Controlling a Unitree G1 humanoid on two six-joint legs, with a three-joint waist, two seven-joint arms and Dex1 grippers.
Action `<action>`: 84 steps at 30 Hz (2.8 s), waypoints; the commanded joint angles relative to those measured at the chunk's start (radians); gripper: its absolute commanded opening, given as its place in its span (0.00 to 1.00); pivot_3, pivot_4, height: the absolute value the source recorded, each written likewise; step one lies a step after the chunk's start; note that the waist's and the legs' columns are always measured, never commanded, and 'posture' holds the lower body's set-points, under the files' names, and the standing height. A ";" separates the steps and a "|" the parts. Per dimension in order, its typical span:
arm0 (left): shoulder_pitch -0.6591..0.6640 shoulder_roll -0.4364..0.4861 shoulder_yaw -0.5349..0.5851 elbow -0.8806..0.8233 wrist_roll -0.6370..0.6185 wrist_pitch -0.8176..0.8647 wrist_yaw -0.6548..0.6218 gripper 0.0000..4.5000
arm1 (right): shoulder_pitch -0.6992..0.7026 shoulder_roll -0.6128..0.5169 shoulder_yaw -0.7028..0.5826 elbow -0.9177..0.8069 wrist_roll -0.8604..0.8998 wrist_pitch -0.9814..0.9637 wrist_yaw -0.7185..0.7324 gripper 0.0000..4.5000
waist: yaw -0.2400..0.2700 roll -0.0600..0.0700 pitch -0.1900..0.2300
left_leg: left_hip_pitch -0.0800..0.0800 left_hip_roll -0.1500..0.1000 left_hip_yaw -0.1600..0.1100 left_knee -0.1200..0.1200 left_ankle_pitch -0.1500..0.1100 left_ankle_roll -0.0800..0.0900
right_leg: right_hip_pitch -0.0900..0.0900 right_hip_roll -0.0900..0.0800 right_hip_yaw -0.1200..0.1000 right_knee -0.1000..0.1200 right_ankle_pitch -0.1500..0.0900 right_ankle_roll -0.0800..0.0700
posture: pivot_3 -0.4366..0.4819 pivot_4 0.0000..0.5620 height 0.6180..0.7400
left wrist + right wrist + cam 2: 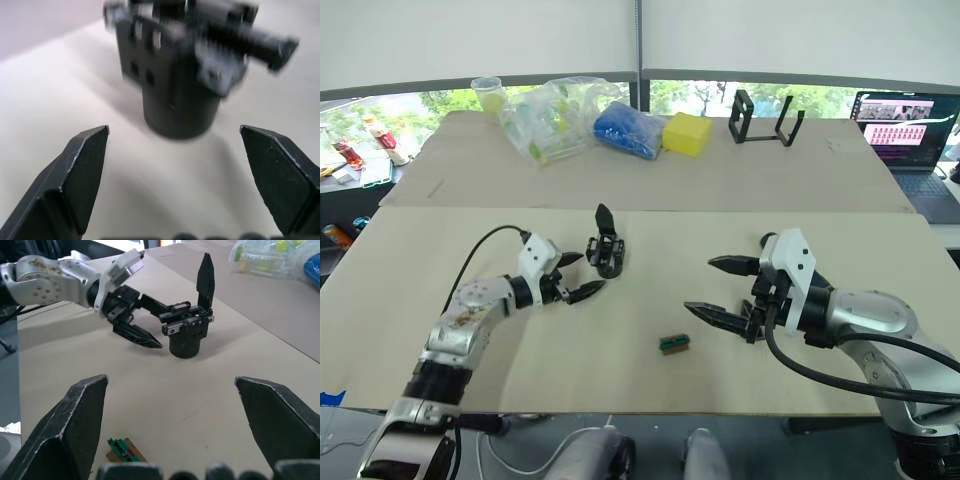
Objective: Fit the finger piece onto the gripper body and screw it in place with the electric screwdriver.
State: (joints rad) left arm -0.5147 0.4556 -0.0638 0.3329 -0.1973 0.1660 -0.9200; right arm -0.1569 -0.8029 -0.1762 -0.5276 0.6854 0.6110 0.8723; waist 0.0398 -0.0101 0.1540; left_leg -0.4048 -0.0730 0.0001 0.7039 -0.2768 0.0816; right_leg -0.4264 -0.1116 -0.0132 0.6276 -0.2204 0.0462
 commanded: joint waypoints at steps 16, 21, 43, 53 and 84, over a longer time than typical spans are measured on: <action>-0.243 -0.076 -0.006 0.501 0.058 -0.353 -0.172 0.70 | -0.003 0.001 -0.029 -0.031 0.004 -0.025 -0.011 1.00 | -0.004 0.000 0.000 | -0.001 0.000 0.000 0.001 0.000 0.001 | -0.001 0.001 0.000 0.001 0.000 0.000 | 0.48 0.27 1.00; -0.207 -0.079 -0.009 0.435 0.067 -0.372 -0.141 0.51 | -0.003 -0.001 -0.030 -0.031 0.004 -0.025 -0.010 1.00 | -0.004 0.000 0.000 | -0.001 0.000 0.000 0.001 0.000 0.001 | -0.001 0.001 0.000 0.001 0.000 0.000 | 0.48 0.27 1.00; -0.055 -0.307 -0.175 -0.110 0.148 0.057 0.204 0.51 | 0.033 0.010 -0.027 -0.048 0.002 -0.025 -0.019 1.00 | -0.003 0.000 0.000 | -0.004 0.000 0.000 0.003 0.000 0.001 | -0.003 0.002 0.001 0.001 0.001 0.002 | 0.48 0.27 1.00; -0.010 -0.335 -0.176 -0.107 0.127 0.000 0.205 0.51 | 0.036 0.006 -0.026 -0.048 -0.022 -0.038 -0.034 1.00 | 0.000 0.000 0.000 | -0.004 0.000 0.000 0.004 -0.001 0.001 | -0.002 0.000 0.002 0.001 0.001 0.002 | 0.48 0.27 1.00; -0.030 0.008 -0.105 -0.182 0.048 -0.074 -0.088 0.99 | -0.007 -0.018 -0.041 0.029 -0.071 -0.065 0.022 1.00 | 0.000 0.000 0.000 | -0.001 0.000 0.000 0.004 -0.001 0.001 | 0.000 0.001 0.002 0.001 0.001 0.001 | 0.48 0.27 1.00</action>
State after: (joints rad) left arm -0.4979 0.4472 -0.2106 0.1299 -0.1358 0.1591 -0.9892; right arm -0.1478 -0.8031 -0.2020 -0.4972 0.6101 0.5629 0.8810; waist 0.0394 -0.0098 0.1539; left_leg -0.4060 -0.0727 0.0000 0.7076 -0.2774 0.0829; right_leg -0.4262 -0.1111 -0.0116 0.6287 -0.2196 0.0476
